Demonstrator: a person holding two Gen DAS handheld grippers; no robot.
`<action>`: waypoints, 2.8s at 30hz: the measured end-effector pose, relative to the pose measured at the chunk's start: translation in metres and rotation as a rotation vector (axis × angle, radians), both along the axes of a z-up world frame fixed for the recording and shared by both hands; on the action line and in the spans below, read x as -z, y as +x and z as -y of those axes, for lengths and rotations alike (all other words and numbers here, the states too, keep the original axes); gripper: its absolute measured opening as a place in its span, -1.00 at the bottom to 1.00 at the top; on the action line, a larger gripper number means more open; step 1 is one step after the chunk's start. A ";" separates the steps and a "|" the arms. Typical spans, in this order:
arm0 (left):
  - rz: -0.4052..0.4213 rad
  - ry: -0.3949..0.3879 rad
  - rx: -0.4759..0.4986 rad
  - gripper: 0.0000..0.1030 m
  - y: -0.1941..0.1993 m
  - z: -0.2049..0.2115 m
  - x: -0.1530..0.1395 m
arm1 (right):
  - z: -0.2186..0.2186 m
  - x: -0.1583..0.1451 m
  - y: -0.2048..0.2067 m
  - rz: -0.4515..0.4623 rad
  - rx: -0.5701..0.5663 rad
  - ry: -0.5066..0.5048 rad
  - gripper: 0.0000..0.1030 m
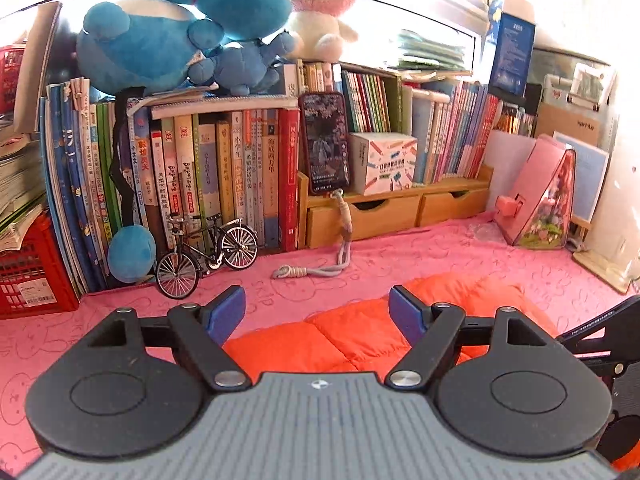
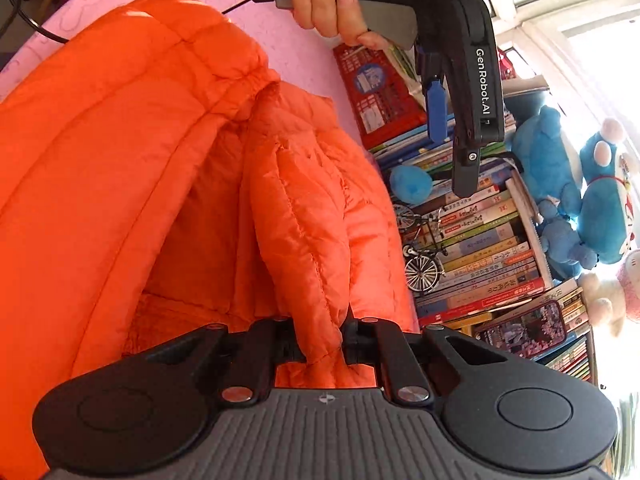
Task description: Fold clothes
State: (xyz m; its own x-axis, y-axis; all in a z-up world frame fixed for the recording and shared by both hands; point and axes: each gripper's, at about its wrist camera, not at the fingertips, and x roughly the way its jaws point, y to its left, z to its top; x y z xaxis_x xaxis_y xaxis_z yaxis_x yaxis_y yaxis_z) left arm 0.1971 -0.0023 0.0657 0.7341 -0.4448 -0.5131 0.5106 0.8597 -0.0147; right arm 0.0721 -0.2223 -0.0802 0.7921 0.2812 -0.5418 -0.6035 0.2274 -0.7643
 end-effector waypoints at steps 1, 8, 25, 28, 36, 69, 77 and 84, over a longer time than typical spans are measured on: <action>-0.008 0.040 0.009 0.53 -0.002 0.011 0.007 | 0.001 0.004 -0.003 -0.014 0.005 0.010 -0.73; -0.038 0.316 0.065 0.54 -0.018 0.059 0.058 | 0.030 -0.008 -0.022 -0.057 0.034 0.100 0.12; -0.114 0.371 0.020 0.57 -0.018 0.063 0.062 | 0.135 -0.036 -0.099 -0.430 0.287 0.377 0.51; -0.116 0.374 0.014 0.57 -0.018 0.064 0.063 | 0.139 -0.022 -0.099 -0.392 0.343 0.395 0.27; -0.123 0.369 0.000 0.61 -0.020 0.060 0.063 | 0.133 -0.002 -0.076 -0.332 0.434 0.436 -0.70; -0.172 0.284 -0.009 0.68 -0.016 0.047 0.064 | 0.102 -0.034 0.003 -0.597 0.314 0.699 0.76; -0.172 0.265 -0.002 0.69 -0.018 0.046 0.064 | 0.110 -0.043 0.032 -0.886 0.295 0.779 1.00; -0.181 0.256 0.000 0.71 -0.014 0.046 0.065 | 0.068 -0.005 0.032 -0.726 0.298 0.471 1.00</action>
State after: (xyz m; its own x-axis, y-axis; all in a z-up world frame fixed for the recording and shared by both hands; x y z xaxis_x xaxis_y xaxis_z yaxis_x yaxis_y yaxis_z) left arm 0.1826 -0.0488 0.0011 0.6205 -0.2836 -0.7311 0.5191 0.8474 0.1118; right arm 0.1046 -0.2899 -0.0756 0.3768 0.4380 -0.8162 -0.7660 0.6428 -0.0088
